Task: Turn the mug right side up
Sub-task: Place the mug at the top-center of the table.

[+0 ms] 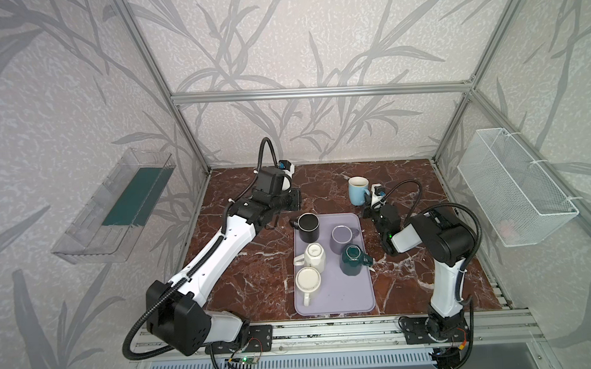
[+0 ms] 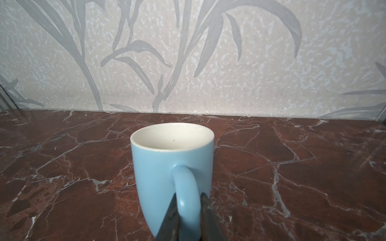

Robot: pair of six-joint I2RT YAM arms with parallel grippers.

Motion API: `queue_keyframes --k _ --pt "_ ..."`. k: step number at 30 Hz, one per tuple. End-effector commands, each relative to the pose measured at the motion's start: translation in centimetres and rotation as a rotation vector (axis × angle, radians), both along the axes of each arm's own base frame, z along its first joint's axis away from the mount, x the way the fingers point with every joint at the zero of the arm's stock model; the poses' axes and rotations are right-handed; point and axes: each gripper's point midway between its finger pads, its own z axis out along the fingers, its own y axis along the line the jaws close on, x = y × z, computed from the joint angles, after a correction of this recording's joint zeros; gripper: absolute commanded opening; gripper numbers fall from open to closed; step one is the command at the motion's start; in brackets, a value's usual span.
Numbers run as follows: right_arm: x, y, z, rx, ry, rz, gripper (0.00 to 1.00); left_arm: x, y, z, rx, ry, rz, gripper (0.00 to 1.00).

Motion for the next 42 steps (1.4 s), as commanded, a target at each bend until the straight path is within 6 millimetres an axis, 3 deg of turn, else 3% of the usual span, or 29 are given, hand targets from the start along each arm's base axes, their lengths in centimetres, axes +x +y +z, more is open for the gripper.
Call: queue_keyframes --k 1,17,21,33,38,42 --pt "-0.5 -0.1 2.5 0.034 -0.072 -0.012 0.19 -0.3 0.0 0.8 -0.019 -0.022 0.012 0.14" --pt "-2.5 0.6 2.2 0.046 -0.05 0.001 0.35 -0.8 -0.1 0.9 -0.02 -0.02 0.007 0.14" --pt "-3.2 0.5 2.6 0.059 -0.046 -0.001 0.44 -1.1 0.2 0.8 -0.002 -0.009 0.018 0.17" --pt "-6.3 0.3 4.5 -0.027 0.173 0.059 0.49 -3.5 2.3 0.0 0.018 0.013 0.071 0.22" --pt "-9.4 0.8 4.7 -0.069 0.356 0.172 0.5 -4.8 2.8 -0.5 0.016 0.026 0.075 0.22" --pt "-13.9 0.9 4.5 -0.014 0.561 0.271 0.51 -5.8 3.5 -0.1 0.016 0.007 0.081 0.23"
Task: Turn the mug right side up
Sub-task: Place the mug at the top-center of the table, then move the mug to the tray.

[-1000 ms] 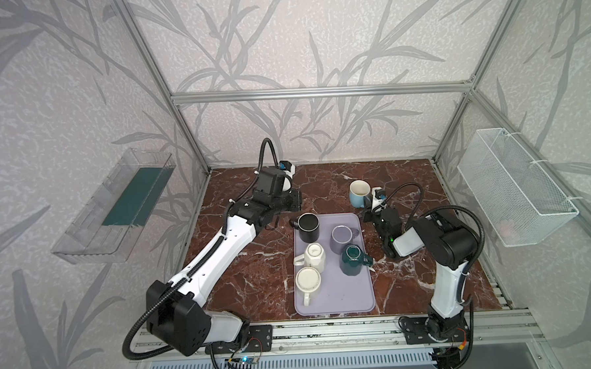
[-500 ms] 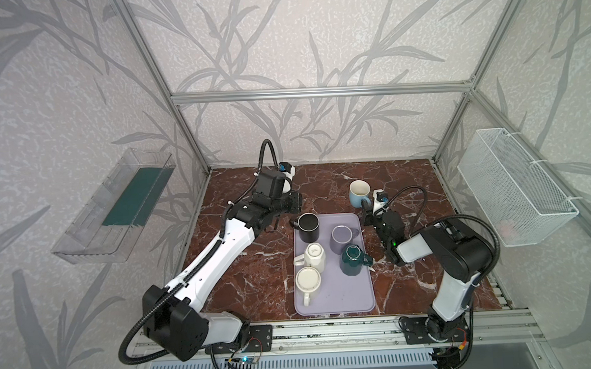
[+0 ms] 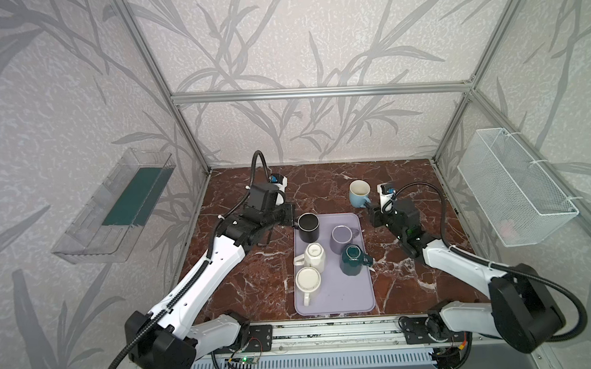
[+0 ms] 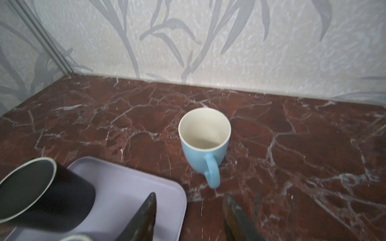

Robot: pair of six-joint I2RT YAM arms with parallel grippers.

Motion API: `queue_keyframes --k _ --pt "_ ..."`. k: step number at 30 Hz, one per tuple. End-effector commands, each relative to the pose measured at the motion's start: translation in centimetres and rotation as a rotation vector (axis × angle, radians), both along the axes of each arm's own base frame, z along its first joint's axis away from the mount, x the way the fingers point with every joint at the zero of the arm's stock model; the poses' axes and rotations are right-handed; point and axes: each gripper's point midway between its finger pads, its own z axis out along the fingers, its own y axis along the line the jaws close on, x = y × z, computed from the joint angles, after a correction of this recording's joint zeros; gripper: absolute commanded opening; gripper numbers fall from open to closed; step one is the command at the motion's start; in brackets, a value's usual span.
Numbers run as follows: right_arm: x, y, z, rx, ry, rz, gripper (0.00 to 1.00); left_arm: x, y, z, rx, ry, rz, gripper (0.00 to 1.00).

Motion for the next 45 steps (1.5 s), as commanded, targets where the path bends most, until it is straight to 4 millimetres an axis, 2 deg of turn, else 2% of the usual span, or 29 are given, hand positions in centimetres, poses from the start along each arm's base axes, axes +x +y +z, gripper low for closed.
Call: queue_keyframes --k 1,4,7,12,14,19,23,27,33,36,43,45 --pt "-5.5 0.2 -3.2 0.014 0.315 0.096 0.52 -1.1 0.9 0.7 -0.003 -0.015 0.026 0.23" --pt "-8.9 0.3 -4.3 0.089 0.459 0.108 0.52 -1.5 1.2 1.0 -0.005 -0.027 0.028 0.24" --pt "-11.3 0.5 -5.7 0.163 0.535 0.115 0.52 -1.7 1.2 1.0 -0.013 -0.029 0.025 0.24" --pt "-13.2 -0.8 -9.1 0.154 0.626 0.049 0.49 -1.9 1.0 0.8 -0.024 -0.022 0.015 0.25" --pt "-14.0 -0.7 -10.4 0.163 0.669 0.058 0.47 -1.9 0.9 0.7 -0.031 -0.019 0.014 0.25" --pt "-15.8 -0.1 -12.1 0.143 0.739 0.117 0.45 -1.9 0.7 0.7 -0.049 -0.017 0.011 0.25" --pt "-16.0 0.1 -12.2 0.137 0.74 0.13 0.45 -2.0 0.5 0.5 -0.062 -0.011 0.01 0.25" --pt "-14.8 -0.2 -12.5 0.136 0.722 0.073 0.45 -2.2 0.4 0.3 -0.076 -0.006 0.01 0.25" --pt "-14.2 1.2 -13.0 0.13 0.757 0.131 0.42 -2.8 0.7 0.2 -0.078 -0.007 0.012 0.25" --pt "-14.9 2.2 -12.8 0.117 0.75 0.185 0.41 -3.3 0.8 0.1 -0.085 -0.009 0.006 0.25" --pt "-18.3 4.2 -12.2 0.051 0.751 0.326 0.4 -3.8 1.2 0.5 -0.101 -0.036 0.013 0.26" --pt "-19.3 3.8 -11.8 0.027 0.752 0.335 0.38 -3.9 1.3 0.5 -0.101 -0.032 0.014 0.26"
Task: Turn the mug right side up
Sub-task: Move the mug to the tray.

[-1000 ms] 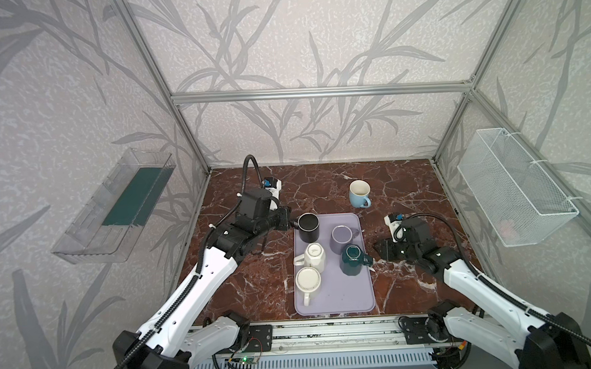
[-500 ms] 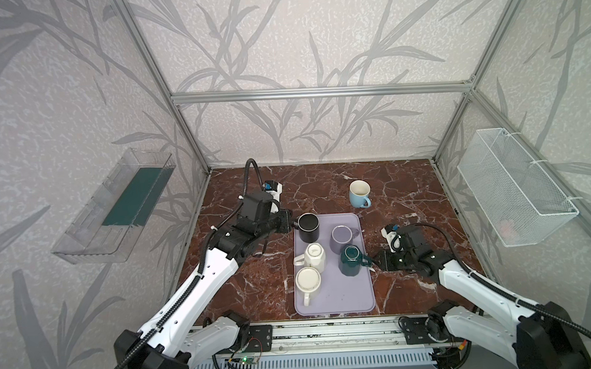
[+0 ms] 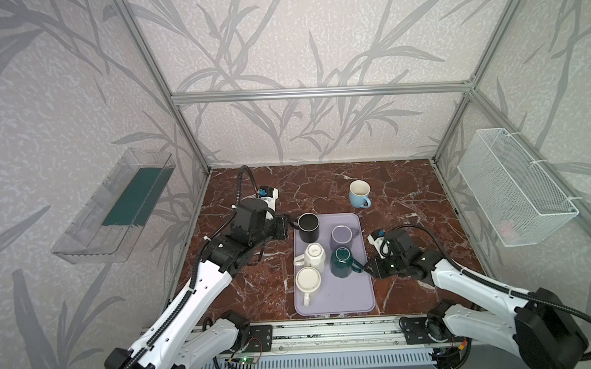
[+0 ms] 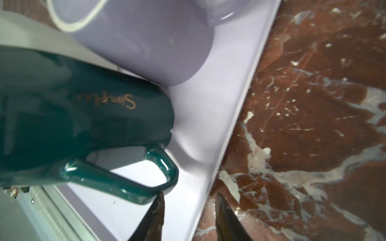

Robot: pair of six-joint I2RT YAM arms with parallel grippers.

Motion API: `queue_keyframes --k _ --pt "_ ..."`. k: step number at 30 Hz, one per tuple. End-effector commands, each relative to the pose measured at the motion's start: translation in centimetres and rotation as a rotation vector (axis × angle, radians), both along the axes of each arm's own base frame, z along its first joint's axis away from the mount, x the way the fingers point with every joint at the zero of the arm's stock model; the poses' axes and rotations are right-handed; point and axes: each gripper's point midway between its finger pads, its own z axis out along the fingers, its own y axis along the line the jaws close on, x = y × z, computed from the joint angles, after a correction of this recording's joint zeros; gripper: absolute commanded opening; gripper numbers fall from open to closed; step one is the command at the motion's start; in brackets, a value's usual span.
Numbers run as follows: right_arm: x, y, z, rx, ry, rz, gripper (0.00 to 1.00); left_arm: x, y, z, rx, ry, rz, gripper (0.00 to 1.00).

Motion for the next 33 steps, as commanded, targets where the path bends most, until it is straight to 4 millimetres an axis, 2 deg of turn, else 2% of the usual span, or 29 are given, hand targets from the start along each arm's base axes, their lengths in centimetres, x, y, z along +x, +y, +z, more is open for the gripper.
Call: queue_keyframes --k 1,3,7,10,13,19,23,33 --pt "-1.6 -0.3 1.2 -0.014 -0.005 0.046 0.37 -0.2 -0.1 0.3 -0.023 -0.002 0.006 0.26" --pt "-2.1 -0.6 2.3 0.005 -0.036 0.056 0.38 -0.2 0.0 0.1 -0.021 0.004 0.008 0.26" --pt "-2.8 0.6 4.7 0.11 -0.109 0.117 0.42 -0.2 -0.1 0.1 -0.028 0.004 0.011 0.26" --pt "-3.0 1.6 5.4 0.131 -0.125 0.172 0.47 -0.1 -0.2 0.2 -0.032 0.004 0.009 0.26" --pt "-2.8 2.7 5.4 0.096 -0.13 0.25 0.48 0.1 -0.3 0.1 -0.032 0.006 0.007 0.26" --pt "-1.1 4.0 5.1 -0.005 -0.153 0.336 0.51 0.2 -0.3 0.1 -0.023 0.007 0.003 0.26" --pt "0.0 4.0 4.9 -0.061 -0.167 0.341 0.51 0.1 -0.2 -0.1 -0.009 0.011 0.003 0.26" --pt "-0.1 4.5 4.1 -0.066 -0.141 0.367 0.49 0.0 0.0 -0.1 0.006 0.008 0.006 0.26"
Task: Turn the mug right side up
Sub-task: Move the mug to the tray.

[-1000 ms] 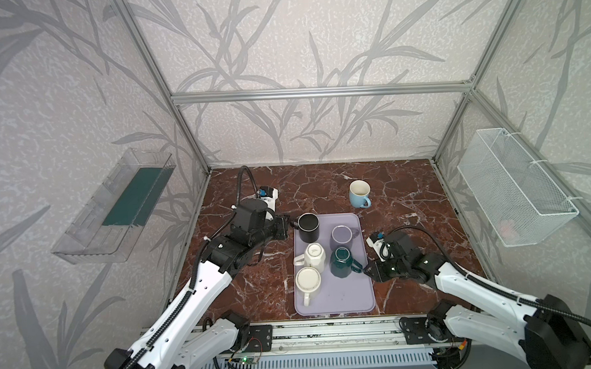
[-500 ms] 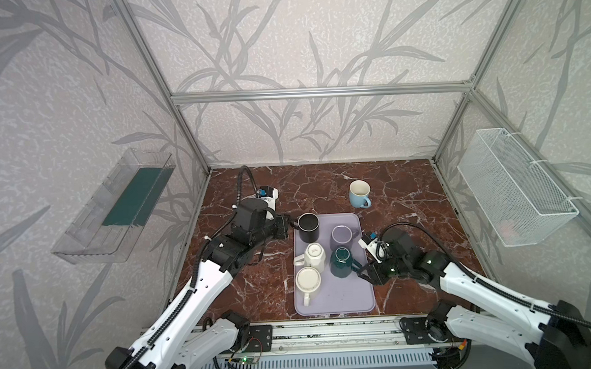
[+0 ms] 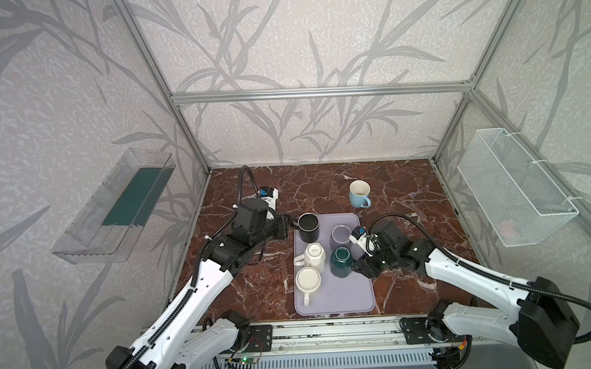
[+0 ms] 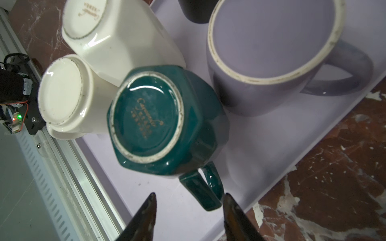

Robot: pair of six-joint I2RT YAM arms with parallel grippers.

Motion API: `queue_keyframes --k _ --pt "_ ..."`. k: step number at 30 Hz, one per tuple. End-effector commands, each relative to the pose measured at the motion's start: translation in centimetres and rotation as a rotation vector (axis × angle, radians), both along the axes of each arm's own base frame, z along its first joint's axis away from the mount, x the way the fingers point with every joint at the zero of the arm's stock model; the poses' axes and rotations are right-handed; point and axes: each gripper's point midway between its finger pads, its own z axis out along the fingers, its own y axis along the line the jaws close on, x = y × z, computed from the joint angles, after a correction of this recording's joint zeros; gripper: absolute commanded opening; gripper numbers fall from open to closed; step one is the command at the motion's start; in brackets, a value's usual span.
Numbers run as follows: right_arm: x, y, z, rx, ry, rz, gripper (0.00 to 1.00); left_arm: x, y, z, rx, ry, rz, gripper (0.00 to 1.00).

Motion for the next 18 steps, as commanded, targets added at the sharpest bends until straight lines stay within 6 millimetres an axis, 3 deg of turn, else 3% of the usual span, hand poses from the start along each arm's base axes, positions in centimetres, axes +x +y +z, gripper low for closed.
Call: queue_keyframes --k 1,18 --pt "-0.1 0.4 0.2 -0.005 0.003 0.031 0.48 -0.2 0.1 0.1 0.008 -0.005 -0.001 0.26" --pt "1.3 0.4 -2.2 -0.234 0.032 0.061 0.36 -0.5 0.4 -0.2 0.013 0.004 0.008 0.26"
